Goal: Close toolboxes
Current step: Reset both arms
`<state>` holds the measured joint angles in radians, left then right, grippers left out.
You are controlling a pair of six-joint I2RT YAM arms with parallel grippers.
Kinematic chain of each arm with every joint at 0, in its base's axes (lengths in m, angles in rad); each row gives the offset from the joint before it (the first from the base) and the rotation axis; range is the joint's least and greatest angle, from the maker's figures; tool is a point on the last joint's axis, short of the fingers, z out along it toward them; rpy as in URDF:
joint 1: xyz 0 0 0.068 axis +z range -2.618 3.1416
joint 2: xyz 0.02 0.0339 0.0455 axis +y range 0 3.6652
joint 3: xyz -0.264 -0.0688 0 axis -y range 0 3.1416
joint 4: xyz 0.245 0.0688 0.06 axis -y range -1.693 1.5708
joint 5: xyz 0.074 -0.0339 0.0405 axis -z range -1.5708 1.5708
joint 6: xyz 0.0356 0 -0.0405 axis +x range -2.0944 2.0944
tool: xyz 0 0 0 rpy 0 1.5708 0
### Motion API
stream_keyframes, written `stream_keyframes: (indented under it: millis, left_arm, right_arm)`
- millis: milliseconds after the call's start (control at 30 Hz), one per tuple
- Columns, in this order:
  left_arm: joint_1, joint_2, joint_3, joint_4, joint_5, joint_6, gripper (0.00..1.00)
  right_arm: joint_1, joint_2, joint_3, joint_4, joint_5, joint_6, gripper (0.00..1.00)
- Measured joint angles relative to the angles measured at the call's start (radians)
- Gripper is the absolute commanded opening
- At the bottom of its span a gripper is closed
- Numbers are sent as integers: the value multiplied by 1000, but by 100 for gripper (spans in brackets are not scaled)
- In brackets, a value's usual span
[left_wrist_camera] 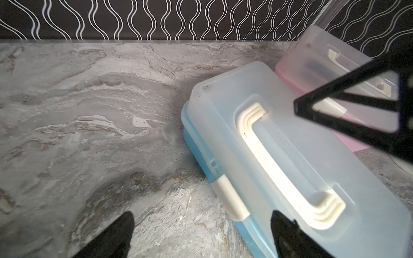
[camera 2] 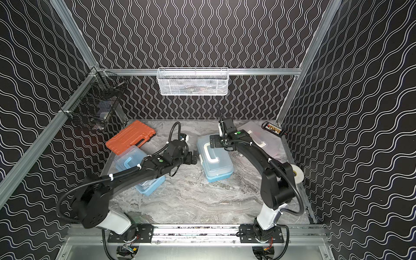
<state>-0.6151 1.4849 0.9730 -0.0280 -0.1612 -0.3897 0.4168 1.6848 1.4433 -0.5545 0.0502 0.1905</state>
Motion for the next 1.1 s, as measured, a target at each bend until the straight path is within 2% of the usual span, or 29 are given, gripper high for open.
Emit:
stream_keyframes:
  millis: [300,533,667,900,1100]
  left_arm:
    - [0,-234,-290,77,48,103,99]
    - [0,-350,-404,80,113,212,99]
    - [3,-392,-462,55,89,243,99]
    - [34,-445,-492,67,-16,297,99]
    - [145,-407,-493,120,-70,340,99]
  right_arm:
    - [-85,-273,-359,20,110,81,99]
    - [-162,-457,-577,48,223,164,99]
    - [-191,-460,-669,92,251,194,99]
    - [-229,-357,-746,254,272,182,99]
    - [-317,-330,-795,489,303,121,99]
